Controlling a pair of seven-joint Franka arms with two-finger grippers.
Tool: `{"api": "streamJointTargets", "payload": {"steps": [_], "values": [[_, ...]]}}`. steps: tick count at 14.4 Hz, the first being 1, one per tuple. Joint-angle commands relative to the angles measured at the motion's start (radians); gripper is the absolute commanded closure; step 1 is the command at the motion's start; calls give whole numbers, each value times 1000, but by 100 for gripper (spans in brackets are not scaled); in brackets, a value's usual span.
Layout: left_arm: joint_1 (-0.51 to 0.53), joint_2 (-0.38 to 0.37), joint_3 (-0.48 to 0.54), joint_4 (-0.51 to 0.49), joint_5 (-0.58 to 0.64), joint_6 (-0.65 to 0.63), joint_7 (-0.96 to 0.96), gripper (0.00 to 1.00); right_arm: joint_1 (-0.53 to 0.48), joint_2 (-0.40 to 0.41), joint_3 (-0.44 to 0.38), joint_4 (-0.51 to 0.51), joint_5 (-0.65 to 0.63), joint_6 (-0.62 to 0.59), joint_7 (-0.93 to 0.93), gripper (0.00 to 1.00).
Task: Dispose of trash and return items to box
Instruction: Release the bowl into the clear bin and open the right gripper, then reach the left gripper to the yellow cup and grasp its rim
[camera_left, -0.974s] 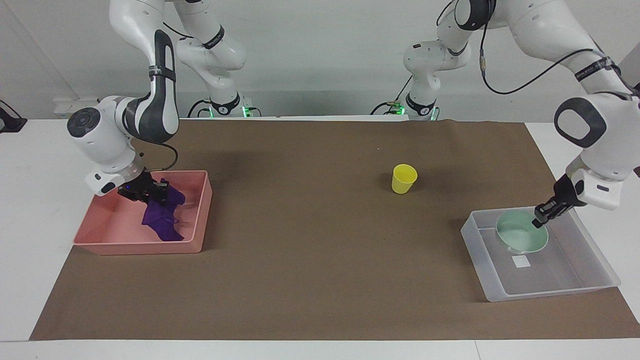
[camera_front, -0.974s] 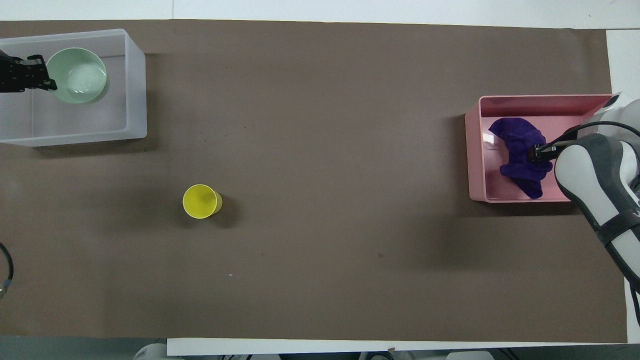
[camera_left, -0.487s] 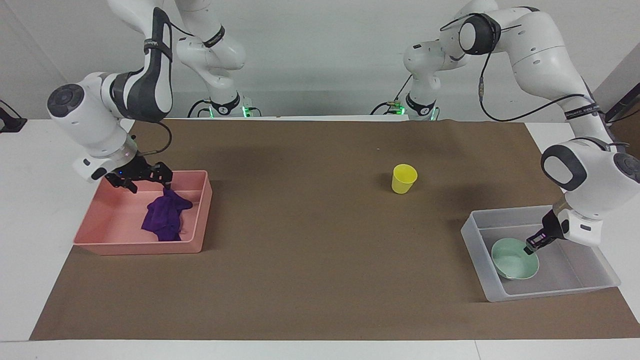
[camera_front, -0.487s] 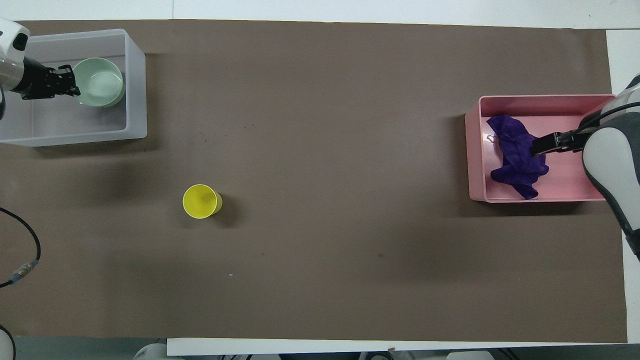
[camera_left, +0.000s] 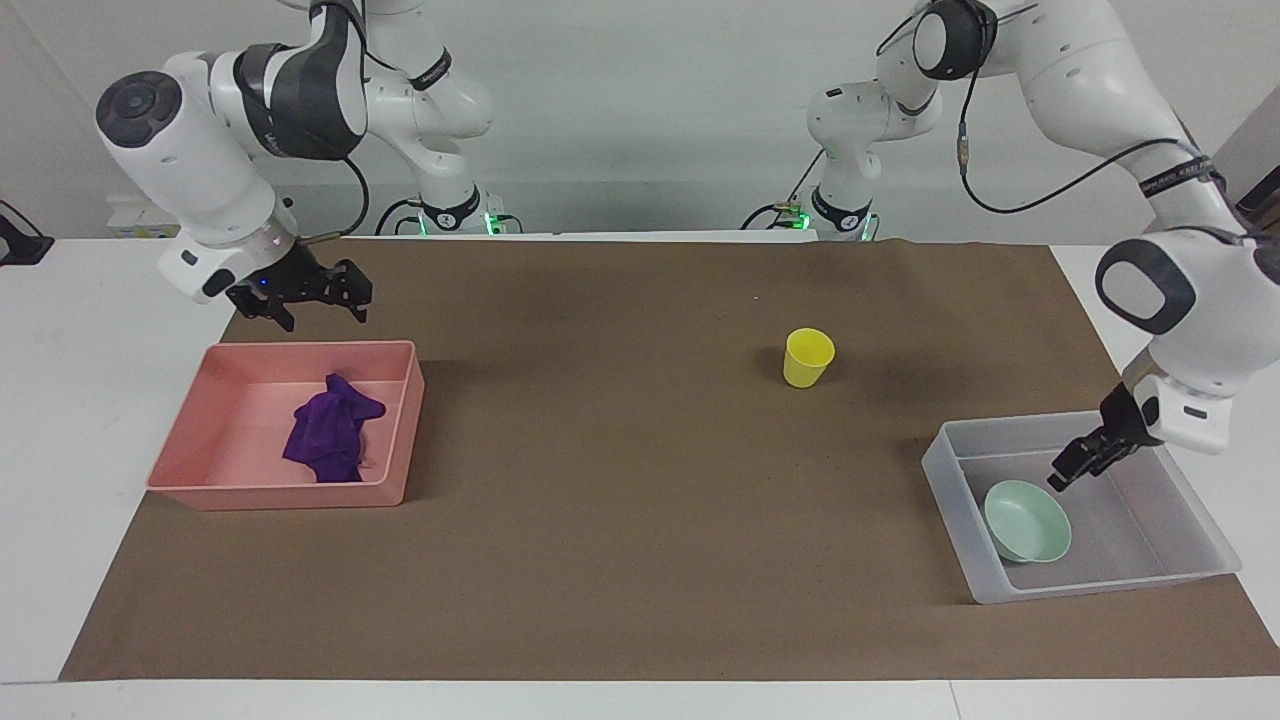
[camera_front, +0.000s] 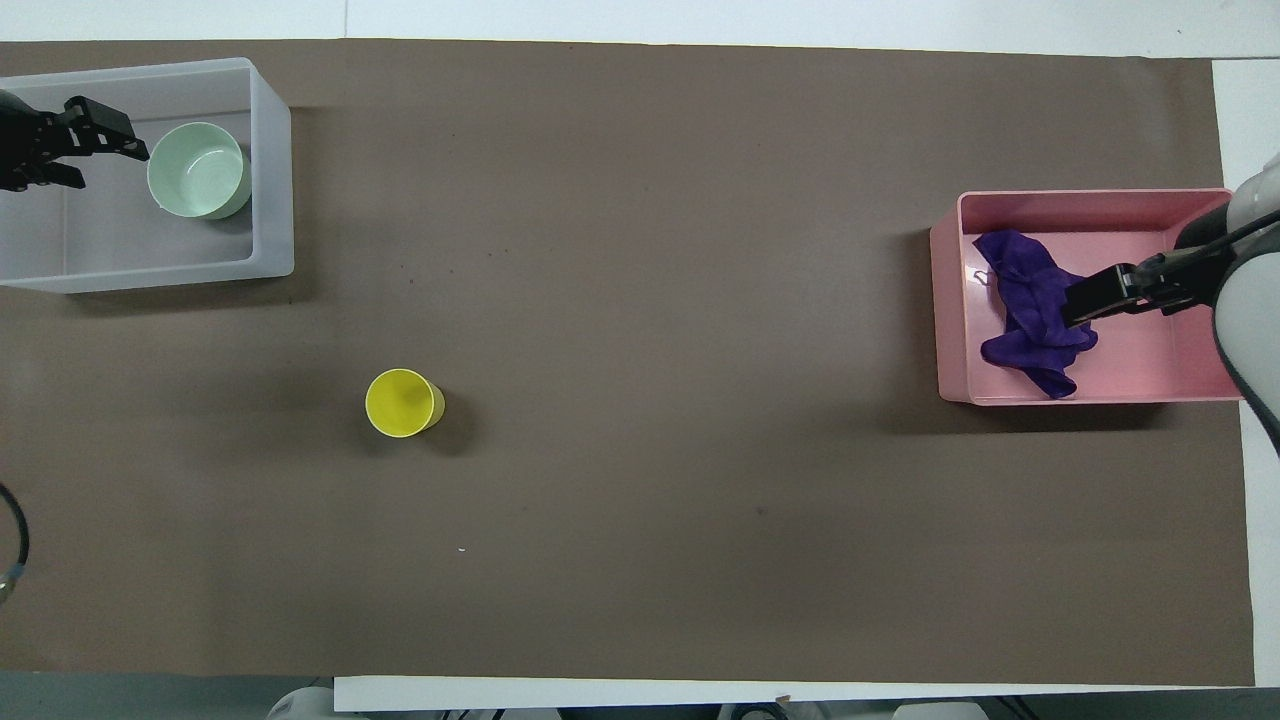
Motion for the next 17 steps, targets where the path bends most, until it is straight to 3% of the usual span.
{"api": "streamJointTargets", "payload": {"steps": [1, 4, 7, 8, 12, 14, 15, 17], "values": [[-99, -167, 14, -100, 20, -161, -81, 0, -9, -42, 18, 18, -9, -77, 15, 1], [-270, -372, 11, -415, 129, -102, -133, 0, -10, -71, 26, 18, -3, -109, 15, 1], [-343, -549, 2, -797, 132, 171, -233, 0, -10, -77, 26, 25, 8, -131, 15, 1], [-369, -555, 0, -854, 132, 214, -248, 0, -10, -77, 26, 25, 8, -131, 15, 1], [-452, -487, 0, -916, 132, 348, -337, 0, -9, -83, 26, 18, 6, -125, 21, 1], [-467, -471, 0, -933, 132, 354, -341, 1, -10, -83, 26, 21, 6, -126, 19, 1], [-467, -468, 0, -942, 132, 366, -342, 13, -10, -85, 26, 21, 5, -126, 18, 1], [-467, -459, 0, -944, 132, 374, -327, 73, -10, -86, 26, 22, 5, -125, 18, 1]]}}
